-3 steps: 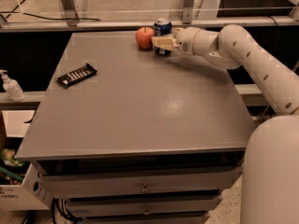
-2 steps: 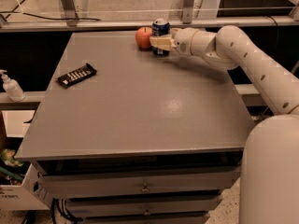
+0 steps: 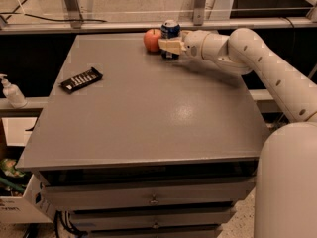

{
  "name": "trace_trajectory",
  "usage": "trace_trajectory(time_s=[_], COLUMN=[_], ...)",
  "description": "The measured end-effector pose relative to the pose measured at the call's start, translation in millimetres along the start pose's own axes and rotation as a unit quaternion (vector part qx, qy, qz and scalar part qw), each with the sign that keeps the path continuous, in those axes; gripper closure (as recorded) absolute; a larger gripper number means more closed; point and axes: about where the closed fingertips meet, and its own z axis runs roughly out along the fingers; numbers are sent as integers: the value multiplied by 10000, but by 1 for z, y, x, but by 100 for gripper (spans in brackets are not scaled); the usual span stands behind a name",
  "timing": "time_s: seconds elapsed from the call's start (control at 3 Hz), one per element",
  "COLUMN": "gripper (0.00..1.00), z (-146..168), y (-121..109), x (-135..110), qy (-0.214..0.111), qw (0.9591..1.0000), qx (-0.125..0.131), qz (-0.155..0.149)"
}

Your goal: Move pepsi can near apple

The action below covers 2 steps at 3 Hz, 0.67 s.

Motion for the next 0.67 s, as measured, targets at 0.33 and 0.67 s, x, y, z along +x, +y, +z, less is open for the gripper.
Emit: trace_trajectory(time_s=[0.33,0.67], gripper=[12,0], z=[0,-1], y=[0,0], x=[1,1], qy=[12,18], qw=[10000,10000], qx=[8,8], qz=[-9,-18])
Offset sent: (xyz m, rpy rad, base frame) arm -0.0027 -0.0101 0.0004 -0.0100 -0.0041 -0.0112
